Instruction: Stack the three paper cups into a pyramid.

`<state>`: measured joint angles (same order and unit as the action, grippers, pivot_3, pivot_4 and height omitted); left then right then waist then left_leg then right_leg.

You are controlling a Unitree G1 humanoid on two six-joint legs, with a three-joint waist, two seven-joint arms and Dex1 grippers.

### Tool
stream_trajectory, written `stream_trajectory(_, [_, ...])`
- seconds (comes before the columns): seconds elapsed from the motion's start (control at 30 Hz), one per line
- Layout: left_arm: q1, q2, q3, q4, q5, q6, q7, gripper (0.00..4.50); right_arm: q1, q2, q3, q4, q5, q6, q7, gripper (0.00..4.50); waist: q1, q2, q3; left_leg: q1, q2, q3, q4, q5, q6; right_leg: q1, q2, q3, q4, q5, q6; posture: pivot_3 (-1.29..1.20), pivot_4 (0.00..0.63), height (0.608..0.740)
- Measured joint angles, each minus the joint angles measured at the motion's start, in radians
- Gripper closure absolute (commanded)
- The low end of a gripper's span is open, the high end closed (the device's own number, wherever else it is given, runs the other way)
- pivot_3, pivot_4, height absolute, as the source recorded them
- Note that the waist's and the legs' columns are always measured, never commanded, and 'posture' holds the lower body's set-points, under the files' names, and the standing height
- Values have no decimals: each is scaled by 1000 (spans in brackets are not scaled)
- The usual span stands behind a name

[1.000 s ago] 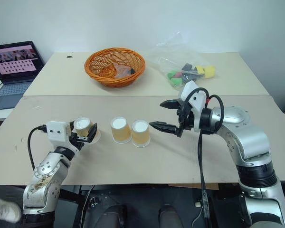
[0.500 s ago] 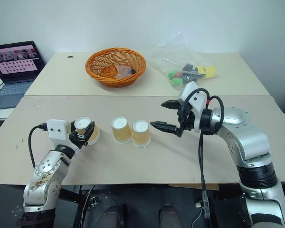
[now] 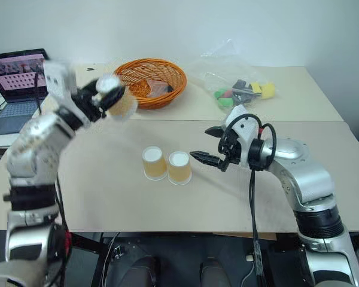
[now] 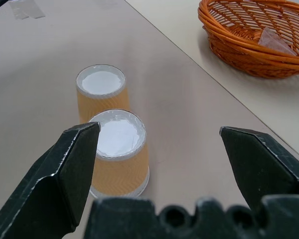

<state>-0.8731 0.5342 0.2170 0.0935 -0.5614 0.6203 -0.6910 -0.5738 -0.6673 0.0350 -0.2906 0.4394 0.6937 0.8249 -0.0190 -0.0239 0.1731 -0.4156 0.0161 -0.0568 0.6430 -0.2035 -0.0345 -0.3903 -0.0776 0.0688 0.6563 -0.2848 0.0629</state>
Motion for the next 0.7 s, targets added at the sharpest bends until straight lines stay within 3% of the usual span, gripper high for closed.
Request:
stream_trajectory(0.13, [-188,73,-45,213,-118,115,-363,1900,11,13,-2,18,-31,-12,-31,0,-14,0,0,1,0,0,0,0,0,0,0,0,1,0,0,0,150,740])
stream_trajectory(0.33, [-273,108,-283,441,19,24,-753,1900,81,27,-7,14,-44,-13,-82,0,-26,0,0,1,0,0,0,0,0,0,1,0,2,0,0,0,150,740])
stream_trajectory(0.5, [-374,31,-374,644,146,-128,-888,1900,105,42,-21,-18,-43,-13,-130,0,-23,-1,2,-1,0,0,0,0,0,-1,0,0,1,0,0,0,150,740])
stream_trajectory(0.7, [-423,-21,-404,757,186,-213,-914,1900,129,45,-50,-32,-42,-12,-164,0,-24,-1,2,-2,0,0,0,0,0,-3,0,0,3,-1,1,0,150,740])
